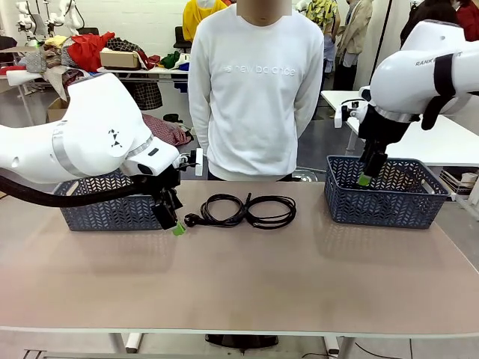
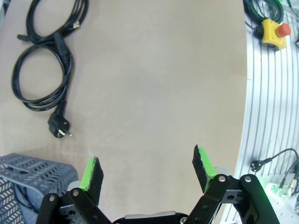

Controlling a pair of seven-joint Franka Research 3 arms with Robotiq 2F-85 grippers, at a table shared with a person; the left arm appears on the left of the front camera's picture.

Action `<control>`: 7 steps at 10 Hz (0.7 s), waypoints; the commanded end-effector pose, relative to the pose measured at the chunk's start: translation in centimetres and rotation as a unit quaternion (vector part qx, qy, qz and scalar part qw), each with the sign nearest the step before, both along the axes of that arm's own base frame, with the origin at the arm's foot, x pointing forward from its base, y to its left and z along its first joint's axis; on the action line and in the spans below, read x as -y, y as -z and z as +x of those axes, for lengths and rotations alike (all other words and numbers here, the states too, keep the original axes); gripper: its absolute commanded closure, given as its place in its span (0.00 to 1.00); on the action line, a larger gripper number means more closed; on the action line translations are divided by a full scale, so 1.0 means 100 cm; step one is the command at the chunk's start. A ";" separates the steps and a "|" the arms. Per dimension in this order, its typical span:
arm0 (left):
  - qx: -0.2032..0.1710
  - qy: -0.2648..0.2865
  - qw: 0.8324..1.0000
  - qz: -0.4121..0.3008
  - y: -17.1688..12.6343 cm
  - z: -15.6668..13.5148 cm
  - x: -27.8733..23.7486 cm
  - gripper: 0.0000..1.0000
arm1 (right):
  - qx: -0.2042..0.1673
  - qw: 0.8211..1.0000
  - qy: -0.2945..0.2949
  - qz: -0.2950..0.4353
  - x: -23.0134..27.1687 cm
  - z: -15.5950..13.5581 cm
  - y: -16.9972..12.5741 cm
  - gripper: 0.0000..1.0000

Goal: Organize the cables according to human instructions.
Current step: Pick up a bundle of cables and place it in the basket indicated by the human.

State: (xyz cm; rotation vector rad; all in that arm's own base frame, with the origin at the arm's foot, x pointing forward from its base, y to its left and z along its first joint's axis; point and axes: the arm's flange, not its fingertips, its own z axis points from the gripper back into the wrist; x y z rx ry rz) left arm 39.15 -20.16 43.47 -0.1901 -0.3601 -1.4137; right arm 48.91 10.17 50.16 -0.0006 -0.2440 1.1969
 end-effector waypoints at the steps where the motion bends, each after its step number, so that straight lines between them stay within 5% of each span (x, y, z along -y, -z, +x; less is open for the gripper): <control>1: -0.004 -0.003 1.000 0.000 -0.001 0.000 -0.001 0.00 | 0.016 0.998 0.019 0.056 -0.013 -0.025 0.012 0.00; 7: -0.004 -0.003 1.000 0.000 -0.001 0.000 -0.001 0.00 | 0.030 0.994 0.002 0.108 -0.065 -0.078 0.044 0.00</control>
